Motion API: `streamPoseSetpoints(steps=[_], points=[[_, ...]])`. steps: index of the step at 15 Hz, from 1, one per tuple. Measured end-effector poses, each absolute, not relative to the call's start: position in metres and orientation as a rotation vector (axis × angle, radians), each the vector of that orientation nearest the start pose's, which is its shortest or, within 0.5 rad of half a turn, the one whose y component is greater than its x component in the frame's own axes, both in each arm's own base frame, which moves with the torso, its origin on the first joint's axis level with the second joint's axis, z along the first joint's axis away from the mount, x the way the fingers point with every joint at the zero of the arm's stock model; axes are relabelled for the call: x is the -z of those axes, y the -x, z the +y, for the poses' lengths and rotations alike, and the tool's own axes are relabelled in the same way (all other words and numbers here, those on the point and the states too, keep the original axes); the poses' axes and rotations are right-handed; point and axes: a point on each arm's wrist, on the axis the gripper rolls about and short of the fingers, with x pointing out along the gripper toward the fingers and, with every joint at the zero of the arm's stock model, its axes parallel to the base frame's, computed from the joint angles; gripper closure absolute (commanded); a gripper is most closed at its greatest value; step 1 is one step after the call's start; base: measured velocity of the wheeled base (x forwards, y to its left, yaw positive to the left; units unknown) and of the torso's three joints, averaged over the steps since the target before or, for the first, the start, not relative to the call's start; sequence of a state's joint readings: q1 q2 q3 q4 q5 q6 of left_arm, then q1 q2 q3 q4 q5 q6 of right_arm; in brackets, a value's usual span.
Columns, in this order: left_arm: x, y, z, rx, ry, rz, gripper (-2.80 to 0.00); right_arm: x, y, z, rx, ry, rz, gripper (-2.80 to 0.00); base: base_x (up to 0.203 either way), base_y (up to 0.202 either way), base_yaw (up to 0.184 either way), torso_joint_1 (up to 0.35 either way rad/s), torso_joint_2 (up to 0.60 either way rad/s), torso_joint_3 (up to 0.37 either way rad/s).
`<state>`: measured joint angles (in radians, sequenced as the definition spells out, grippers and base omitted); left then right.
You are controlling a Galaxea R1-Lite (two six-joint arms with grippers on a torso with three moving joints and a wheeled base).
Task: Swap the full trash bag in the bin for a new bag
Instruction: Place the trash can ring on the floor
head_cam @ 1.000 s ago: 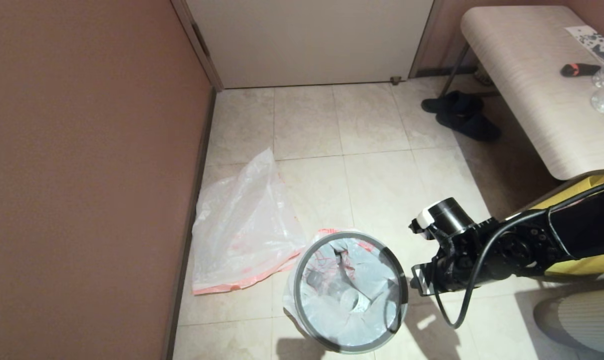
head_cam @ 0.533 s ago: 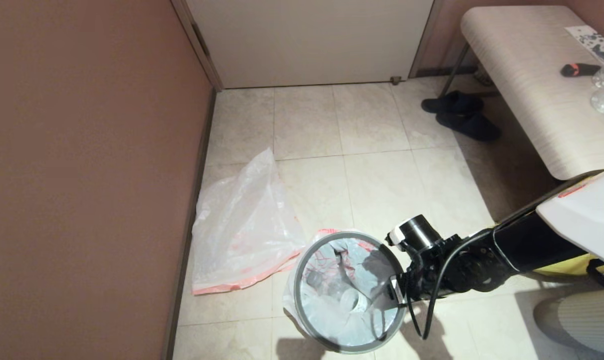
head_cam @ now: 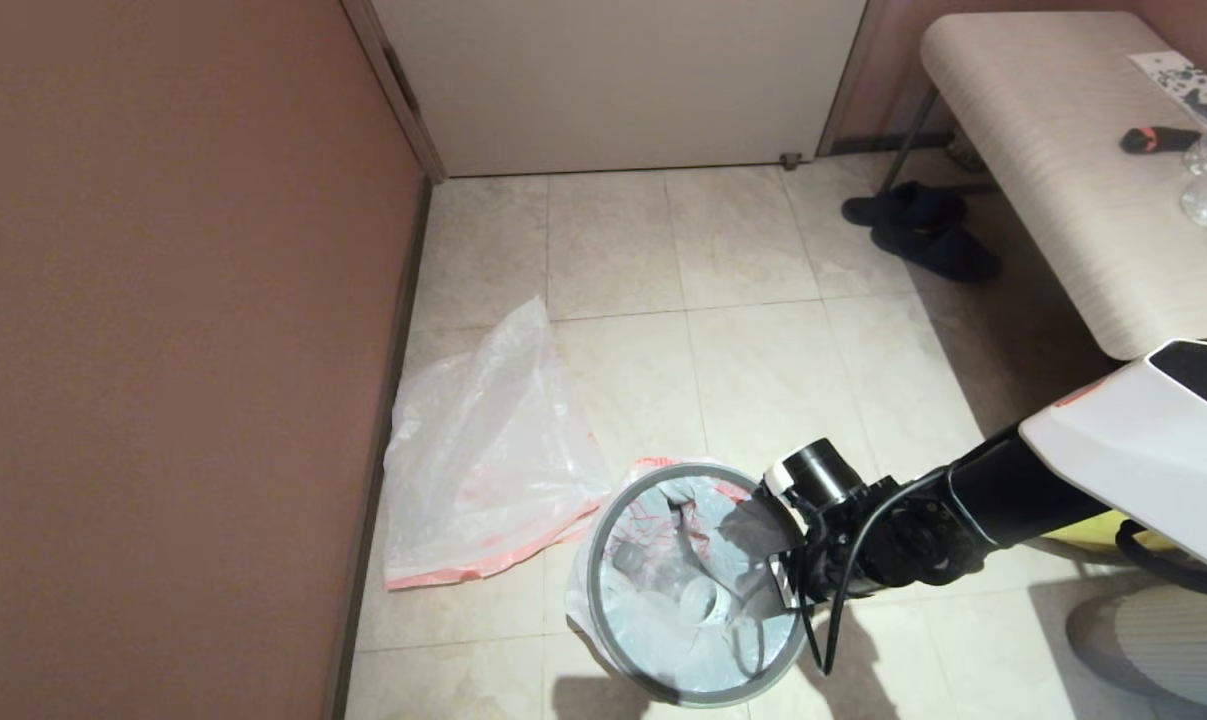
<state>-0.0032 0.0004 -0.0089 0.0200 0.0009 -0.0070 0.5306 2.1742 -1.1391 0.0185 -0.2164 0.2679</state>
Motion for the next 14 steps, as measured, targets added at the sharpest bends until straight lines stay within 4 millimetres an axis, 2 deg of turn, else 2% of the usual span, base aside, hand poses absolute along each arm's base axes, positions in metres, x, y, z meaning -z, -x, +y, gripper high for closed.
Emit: streamPoseSetpoints(steps=[4,6,11,14], points=[[-0.076,0.023,0.0,0.001,0.007,0.012,0.0,-0.046,-0.323,0.183,-0.141,0.144,1.016,0.0,0.0,0.0,0.0,0.0,0.0,0.0],[-0.076,0.023,0.0,0.002,0.007,0.011,0.0,-0.047,-0.315,0.18,-0.141,0.155,1.031,0.0,0.0,0.0,0.0,0.0,0.0,0.0],[-0.076,0.023,0.0,0.002,0.007,0.011,0.0,-0.066,-0.296,0.168,-0.14,0.148,1.014,0.0,0.0,0.0,0.0,0.0,0.0,0.0],[-0.076,0.023,0.0,0.002,0.007,0.011,0.0,-0.078,-0.292,0.167,-0.142,0.138,0.979,0.0,0.0,0.0,0.0,0.0,0.0,0.0]])
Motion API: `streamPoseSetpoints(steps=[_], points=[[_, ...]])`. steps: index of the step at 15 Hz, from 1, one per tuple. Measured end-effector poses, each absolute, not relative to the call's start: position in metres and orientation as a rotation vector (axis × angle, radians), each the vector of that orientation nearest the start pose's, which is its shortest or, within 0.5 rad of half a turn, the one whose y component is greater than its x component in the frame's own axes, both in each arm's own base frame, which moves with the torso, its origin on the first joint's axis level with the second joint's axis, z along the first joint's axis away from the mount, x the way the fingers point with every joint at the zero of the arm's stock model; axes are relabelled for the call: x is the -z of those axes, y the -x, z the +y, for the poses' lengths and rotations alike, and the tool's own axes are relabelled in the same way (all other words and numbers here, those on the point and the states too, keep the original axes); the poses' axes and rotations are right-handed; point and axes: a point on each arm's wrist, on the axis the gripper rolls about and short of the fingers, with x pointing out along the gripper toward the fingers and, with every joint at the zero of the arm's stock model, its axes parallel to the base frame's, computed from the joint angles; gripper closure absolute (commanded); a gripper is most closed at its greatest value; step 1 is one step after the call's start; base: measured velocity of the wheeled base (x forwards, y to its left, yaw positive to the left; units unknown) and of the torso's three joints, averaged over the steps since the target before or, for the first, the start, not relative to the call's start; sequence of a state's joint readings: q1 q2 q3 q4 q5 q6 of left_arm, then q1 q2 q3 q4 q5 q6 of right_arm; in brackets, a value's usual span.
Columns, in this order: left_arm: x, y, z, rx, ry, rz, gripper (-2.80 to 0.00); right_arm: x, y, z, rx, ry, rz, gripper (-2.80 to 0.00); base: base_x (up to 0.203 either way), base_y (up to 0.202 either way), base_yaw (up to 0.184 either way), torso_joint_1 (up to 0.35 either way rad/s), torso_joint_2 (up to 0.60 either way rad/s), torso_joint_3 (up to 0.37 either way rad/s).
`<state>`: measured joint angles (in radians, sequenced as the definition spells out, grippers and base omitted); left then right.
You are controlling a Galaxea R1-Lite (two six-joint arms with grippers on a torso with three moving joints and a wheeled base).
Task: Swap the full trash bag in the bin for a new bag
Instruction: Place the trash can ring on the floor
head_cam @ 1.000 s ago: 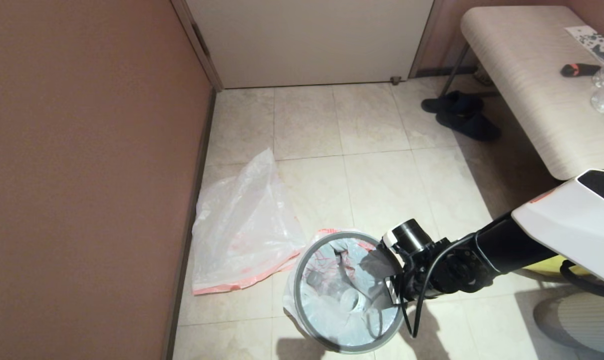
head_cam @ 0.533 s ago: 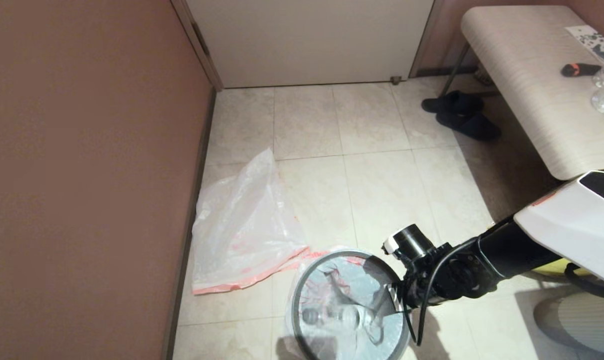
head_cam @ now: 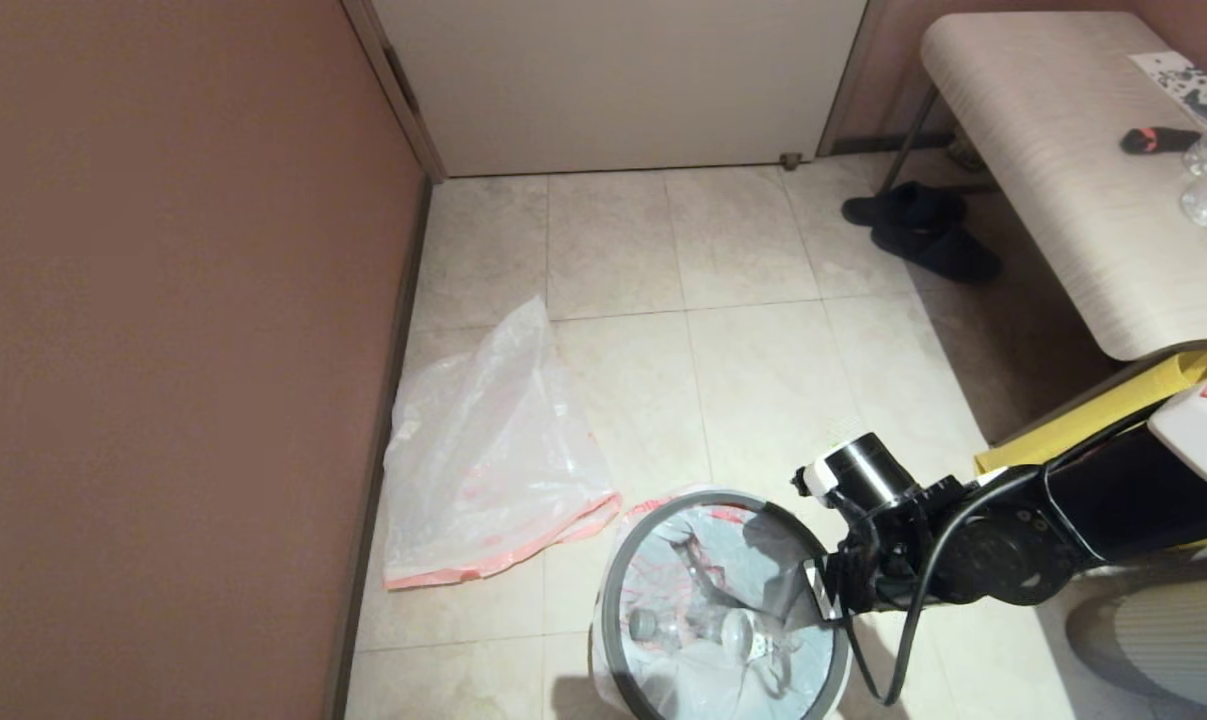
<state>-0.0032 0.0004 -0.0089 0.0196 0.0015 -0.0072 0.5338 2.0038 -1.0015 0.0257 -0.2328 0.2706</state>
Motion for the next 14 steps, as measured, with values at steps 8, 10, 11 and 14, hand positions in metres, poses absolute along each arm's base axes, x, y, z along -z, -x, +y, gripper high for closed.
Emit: streamPoseSetpoints(steps=[8,10,11,14], points=[[-0.076,0.023,0.0,0.002,0.007,0.011,0.0,-0.08,-0.343,0.193,-0.175,0.042,0.797,0.0,0.0,0.0,0.0,0.0,0.0,0.0],[-0.076,0.023,0.0,0.002,0.007,0.012,0.0,-0.076,-0.356,0.202,-0.177,0.016,0.784,0.0,0.0,0.0,0.0,0.0,0.0,0.0],[-0.076,0.023,0.0,0.002,0.007,0.011,0.0,-0.074,-0.361,0.206,-0.175,0.004,0.784,0.0,0.0,0.0,0.0,0.0,0.0,0.0],[-0.076,0.023,0.0,0.002,0.007,0.011,0.0,-0.066,-0.37,0.209,-0.167,0.048,0.818,-2.8,0.0,0.0,0.0,0.0,0.0,0.0]])
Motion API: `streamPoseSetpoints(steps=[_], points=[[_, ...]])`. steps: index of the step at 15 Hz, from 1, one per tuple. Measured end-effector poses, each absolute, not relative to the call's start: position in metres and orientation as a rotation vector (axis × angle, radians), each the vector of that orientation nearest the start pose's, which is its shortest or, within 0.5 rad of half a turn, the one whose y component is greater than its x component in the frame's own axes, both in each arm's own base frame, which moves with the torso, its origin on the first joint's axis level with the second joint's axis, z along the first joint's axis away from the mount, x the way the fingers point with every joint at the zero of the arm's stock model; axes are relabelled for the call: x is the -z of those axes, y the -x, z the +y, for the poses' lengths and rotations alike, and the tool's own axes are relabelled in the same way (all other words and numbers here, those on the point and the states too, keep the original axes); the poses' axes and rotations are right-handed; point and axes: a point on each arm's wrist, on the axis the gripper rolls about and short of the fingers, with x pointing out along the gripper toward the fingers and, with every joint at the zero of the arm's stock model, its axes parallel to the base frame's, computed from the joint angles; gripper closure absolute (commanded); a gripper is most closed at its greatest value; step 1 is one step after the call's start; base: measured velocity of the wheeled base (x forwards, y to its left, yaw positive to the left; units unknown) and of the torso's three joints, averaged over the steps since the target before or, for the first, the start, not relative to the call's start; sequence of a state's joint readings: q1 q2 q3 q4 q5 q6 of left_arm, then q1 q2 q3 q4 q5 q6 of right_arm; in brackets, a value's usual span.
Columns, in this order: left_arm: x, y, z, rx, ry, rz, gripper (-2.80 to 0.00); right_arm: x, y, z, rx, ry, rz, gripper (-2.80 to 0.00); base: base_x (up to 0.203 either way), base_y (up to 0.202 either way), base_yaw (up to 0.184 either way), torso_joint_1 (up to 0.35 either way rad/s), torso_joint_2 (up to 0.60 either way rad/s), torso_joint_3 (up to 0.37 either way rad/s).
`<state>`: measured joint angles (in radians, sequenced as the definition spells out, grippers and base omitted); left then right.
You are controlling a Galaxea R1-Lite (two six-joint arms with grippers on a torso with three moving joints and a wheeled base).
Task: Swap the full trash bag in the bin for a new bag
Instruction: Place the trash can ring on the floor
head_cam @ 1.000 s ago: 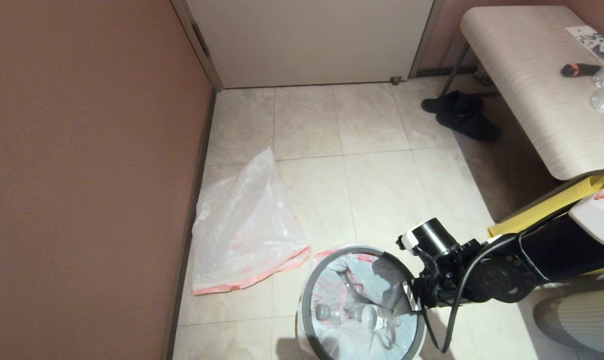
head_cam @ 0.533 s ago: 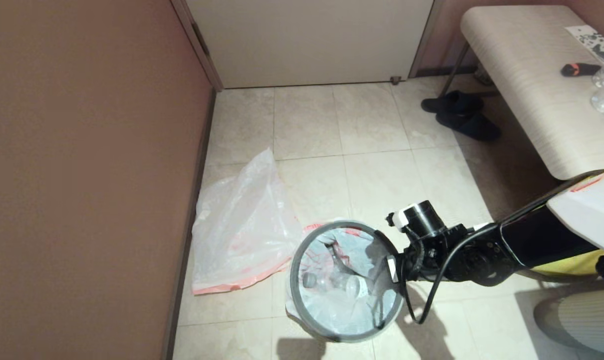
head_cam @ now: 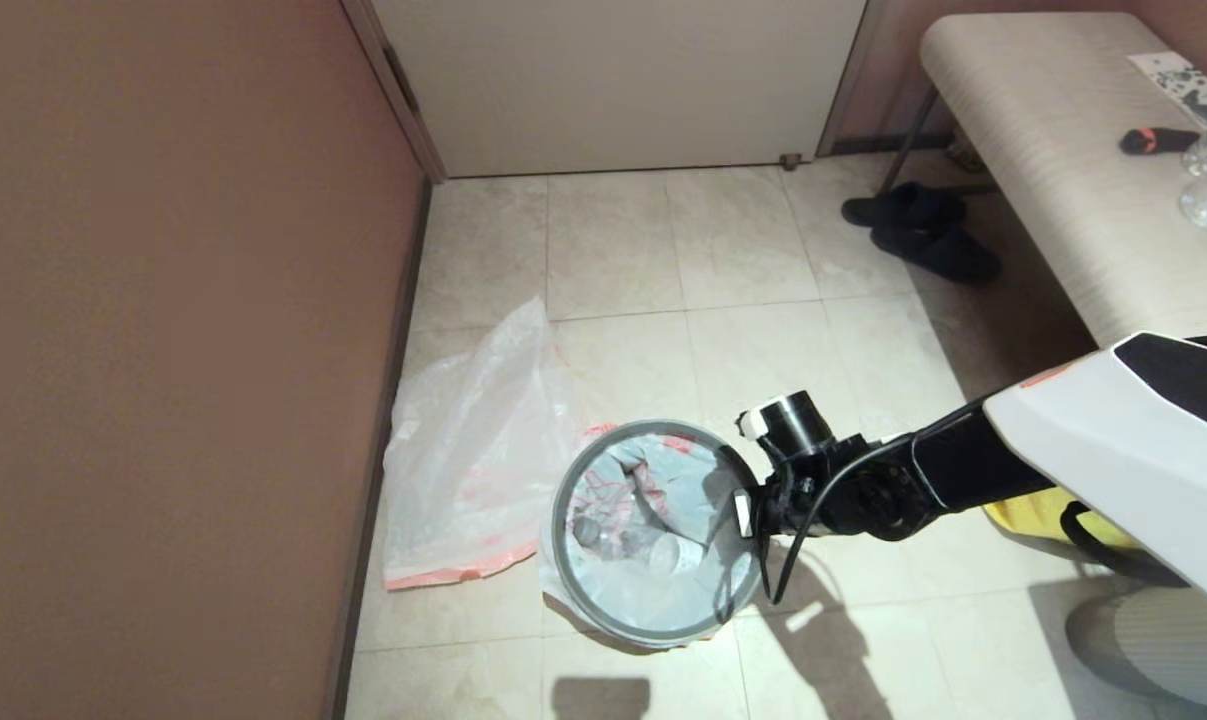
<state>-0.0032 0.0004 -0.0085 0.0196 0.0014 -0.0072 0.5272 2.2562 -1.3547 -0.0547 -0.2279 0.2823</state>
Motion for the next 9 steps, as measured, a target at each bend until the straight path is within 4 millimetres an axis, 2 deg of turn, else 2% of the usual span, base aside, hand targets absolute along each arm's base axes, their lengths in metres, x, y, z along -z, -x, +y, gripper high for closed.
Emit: streamPoseSetpoints(steps=[9], points=[[-0.0759,0.0235,0.0001,0.002,0.007,0.011,0.0,-0.0659,-0.3699,0.2073,-0.08,0.106,0.816,-2.8,0.0,0.0,0.0,0.0,0.0,0.0]])
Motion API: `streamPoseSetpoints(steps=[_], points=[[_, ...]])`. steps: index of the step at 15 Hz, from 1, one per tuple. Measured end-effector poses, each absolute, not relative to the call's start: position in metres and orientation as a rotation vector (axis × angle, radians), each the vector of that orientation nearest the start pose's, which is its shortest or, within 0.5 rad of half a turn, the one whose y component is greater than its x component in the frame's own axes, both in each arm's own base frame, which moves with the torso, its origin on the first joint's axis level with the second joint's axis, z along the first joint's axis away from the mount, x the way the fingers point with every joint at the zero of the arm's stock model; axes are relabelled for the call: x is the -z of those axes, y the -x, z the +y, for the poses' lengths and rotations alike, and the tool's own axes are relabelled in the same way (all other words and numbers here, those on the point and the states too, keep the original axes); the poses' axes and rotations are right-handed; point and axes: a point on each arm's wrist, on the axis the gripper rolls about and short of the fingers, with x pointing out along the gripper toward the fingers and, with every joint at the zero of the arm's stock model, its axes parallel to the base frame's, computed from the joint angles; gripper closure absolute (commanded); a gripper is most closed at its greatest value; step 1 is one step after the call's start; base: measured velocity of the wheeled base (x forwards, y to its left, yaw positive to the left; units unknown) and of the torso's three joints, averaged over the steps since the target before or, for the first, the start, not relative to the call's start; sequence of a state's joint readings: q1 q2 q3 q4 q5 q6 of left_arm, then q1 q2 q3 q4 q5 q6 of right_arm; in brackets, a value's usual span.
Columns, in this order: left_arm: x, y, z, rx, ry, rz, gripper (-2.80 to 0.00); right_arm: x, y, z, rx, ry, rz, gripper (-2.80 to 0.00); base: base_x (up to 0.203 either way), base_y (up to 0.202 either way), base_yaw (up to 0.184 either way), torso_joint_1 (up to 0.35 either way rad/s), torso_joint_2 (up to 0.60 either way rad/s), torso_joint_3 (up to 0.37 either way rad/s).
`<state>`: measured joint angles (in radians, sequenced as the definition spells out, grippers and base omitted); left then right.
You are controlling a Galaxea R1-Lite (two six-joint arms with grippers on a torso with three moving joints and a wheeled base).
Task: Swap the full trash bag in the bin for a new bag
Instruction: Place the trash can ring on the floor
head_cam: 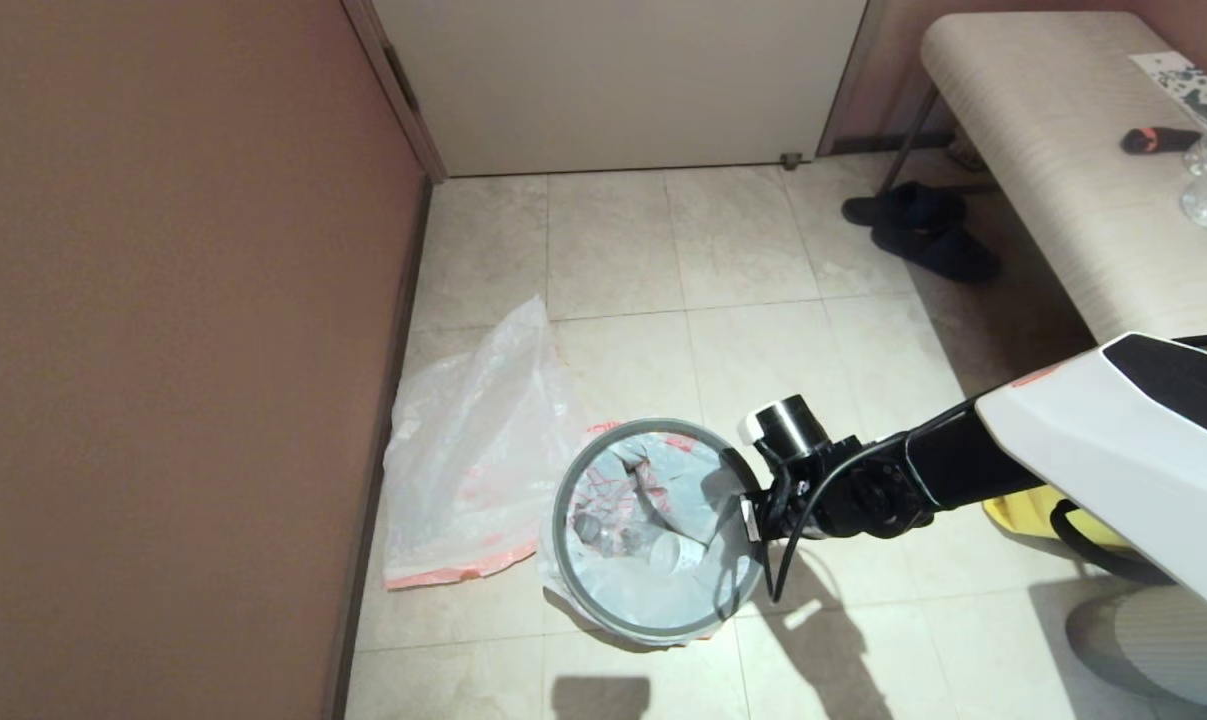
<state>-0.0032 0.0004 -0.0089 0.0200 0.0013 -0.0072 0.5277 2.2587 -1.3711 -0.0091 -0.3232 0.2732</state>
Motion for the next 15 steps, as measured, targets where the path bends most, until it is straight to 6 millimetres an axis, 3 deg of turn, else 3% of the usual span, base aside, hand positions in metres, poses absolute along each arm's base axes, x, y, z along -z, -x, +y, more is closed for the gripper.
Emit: streamPoseSetpoints(steps=[2,3,15], points=[[-0.076,0.023,0.0,0.001,0.007,0.011,0.0,-0.07,-0.369,0.207,-0.081,0.102,0.807,-2.8,0.0,0.0,0.0,0.0,0.0,0.0],[-0.076,0.023,0.0,0.002,0.007,0.011,0.0,-0.072,-0.369,0.208,-0.084,0.1,0.8,0.0,0.0,0.0,0.0,0.0,0.0,0.0],[-0.076,0.023,0.0,0.002,0.007,0.011,0.0,-0.065,-0.361,0.22,-0.103,0.128,0.807,0.0,0.0,0.0,0.0,0.0,0.0,0.0]])
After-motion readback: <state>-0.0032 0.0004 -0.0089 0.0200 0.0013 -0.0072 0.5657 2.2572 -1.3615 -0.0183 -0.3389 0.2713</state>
